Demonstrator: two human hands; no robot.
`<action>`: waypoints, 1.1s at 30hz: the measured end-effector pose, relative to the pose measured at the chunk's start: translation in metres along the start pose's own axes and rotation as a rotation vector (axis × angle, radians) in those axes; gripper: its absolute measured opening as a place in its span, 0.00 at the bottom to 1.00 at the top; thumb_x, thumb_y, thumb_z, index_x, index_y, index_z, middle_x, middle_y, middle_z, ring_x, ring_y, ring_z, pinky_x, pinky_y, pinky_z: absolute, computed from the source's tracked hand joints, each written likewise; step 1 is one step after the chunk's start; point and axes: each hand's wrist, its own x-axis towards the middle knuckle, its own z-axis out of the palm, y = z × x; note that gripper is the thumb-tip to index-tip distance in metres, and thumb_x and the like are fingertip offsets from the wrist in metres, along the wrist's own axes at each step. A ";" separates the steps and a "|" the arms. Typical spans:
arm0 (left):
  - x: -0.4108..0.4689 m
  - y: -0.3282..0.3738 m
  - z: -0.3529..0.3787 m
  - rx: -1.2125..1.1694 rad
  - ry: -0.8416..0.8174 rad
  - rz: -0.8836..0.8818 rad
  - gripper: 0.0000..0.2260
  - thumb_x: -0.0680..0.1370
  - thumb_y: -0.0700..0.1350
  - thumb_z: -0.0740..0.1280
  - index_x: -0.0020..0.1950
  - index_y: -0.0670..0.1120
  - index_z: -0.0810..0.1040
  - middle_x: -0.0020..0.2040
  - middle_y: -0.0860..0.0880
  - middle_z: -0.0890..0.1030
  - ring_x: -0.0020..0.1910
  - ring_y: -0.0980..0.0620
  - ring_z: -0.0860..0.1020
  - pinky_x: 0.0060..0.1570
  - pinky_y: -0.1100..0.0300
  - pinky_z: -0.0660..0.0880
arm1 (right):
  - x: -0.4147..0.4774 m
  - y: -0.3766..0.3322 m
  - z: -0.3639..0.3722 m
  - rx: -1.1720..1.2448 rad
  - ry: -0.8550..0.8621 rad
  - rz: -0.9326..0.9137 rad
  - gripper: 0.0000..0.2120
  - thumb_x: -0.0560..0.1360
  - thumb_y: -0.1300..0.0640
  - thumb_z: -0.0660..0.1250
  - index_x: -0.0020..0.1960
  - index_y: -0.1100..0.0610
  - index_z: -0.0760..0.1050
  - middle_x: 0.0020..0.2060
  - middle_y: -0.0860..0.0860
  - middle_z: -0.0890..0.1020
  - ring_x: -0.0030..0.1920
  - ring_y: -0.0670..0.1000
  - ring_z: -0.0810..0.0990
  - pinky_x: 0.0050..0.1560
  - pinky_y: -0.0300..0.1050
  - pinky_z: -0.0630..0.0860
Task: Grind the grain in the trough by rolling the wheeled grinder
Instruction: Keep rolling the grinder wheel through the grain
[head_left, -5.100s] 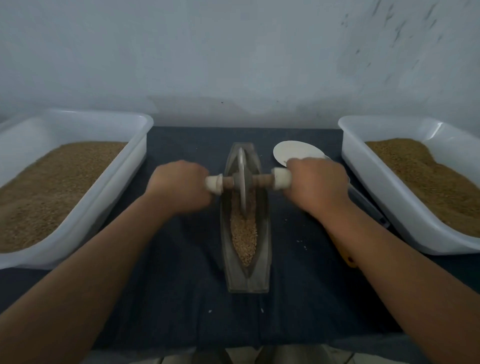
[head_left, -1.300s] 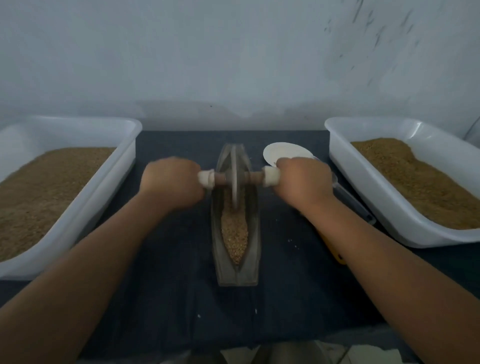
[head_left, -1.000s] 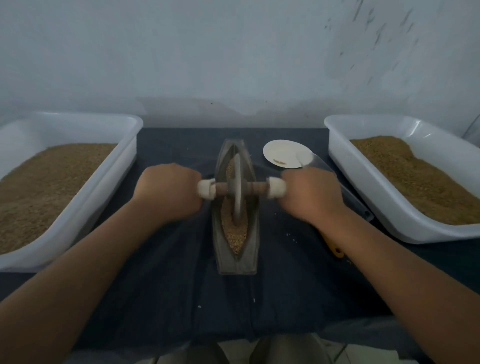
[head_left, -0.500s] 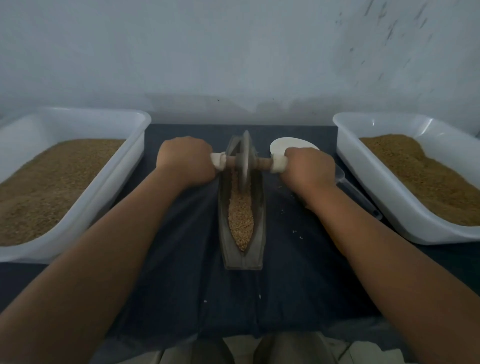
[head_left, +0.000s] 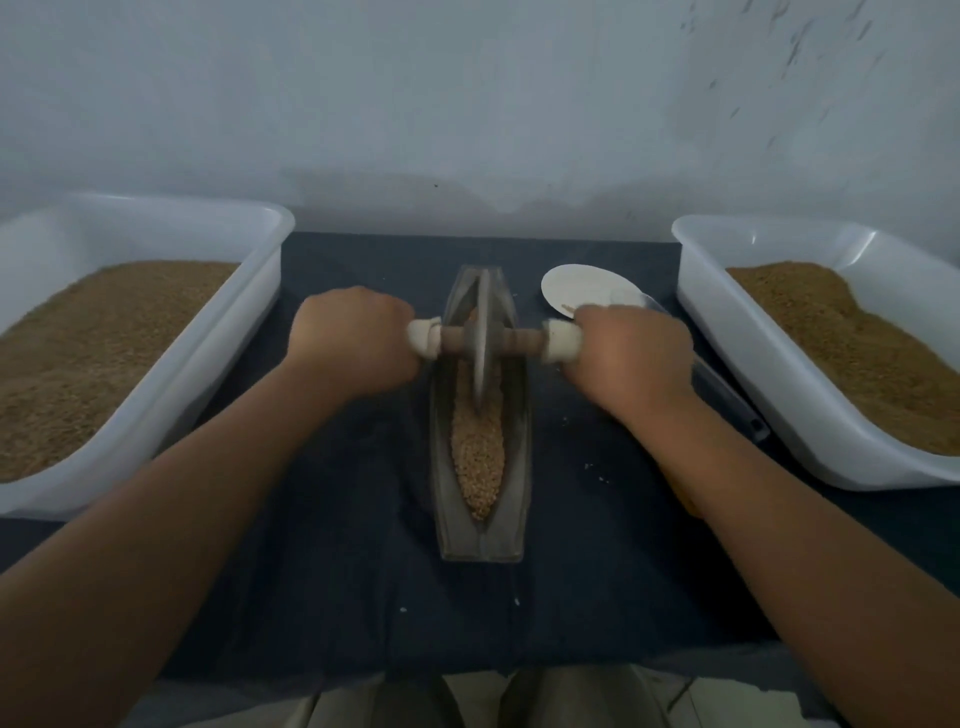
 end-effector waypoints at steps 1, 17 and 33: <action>0.011 0.000 0.004 -0.035 -0.012 -0.030 0.15 0.76 0.61 0.63 0.35 0.53 0.75 0.33 0.55 0.76 0.32 0.50 0.75 0.34 0.57 0.69 | 0.015 -0.002 0.003 -0.005 0.021 0.012 0.12 0.68 0.51 0.70 0.32 0.54 0.71 0.24 0.46 0.66 0.25 0.52 0.66 0.30 0.38 0.53; -0.042 -0.001 -0.006 0.090 0.089 0.092 0.19 0.73 0.62 0.68 0.33 0.55 0.64 0.28 0.56 0.68 0.25 0.55 0.64 0.29 0.62 0.57 | -0.033 0.006 -0.015 0.066 -0.076 -0.065 0.15 0.70 0.38 0.69 0.36 0.48 0.71 0.26 0.43 0.69 0.28 0.50 0.71 0.27 0.40 0.66; -0.076 -0.002 -0.005 -0.025 0.063 0.059 0.17 0.74 0.62 0.67 0.34 0.56 0.65 0.28 0.56 0.70 0.25 0.57 0.67 0.27 0.61 0.56 | -0.042 0.007 -0.024 0.027 -0.016 -0.099 0.20 0.64 0.42 0.76 0.32 0.46 0.65 0.23 0.40 0.58 0.25 0.38 0.52 0.29 0.34 0.48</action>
